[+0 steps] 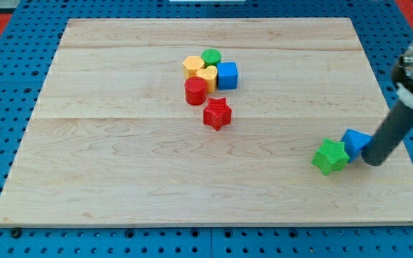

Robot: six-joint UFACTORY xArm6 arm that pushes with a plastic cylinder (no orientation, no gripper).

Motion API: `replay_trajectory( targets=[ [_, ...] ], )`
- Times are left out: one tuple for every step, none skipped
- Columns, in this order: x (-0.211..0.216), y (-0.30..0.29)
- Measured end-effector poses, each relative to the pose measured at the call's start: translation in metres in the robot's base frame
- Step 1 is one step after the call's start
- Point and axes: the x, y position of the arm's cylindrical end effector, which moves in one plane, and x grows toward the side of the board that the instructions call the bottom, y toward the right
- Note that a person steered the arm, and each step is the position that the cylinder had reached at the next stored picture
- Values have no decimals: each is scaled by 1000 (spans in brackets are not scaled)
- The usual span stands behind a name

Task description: Move the blue triangle into the green star

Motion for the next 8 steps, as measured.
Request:
replay_trajectory(
  targets=[
    [-22,-34],
    [-42,-70],
    [-52,-106],
    [-68,-120],
    [-81,-114],
    [-81,-97],
    [-125,-99],
    [-197,-91]
  ],
)
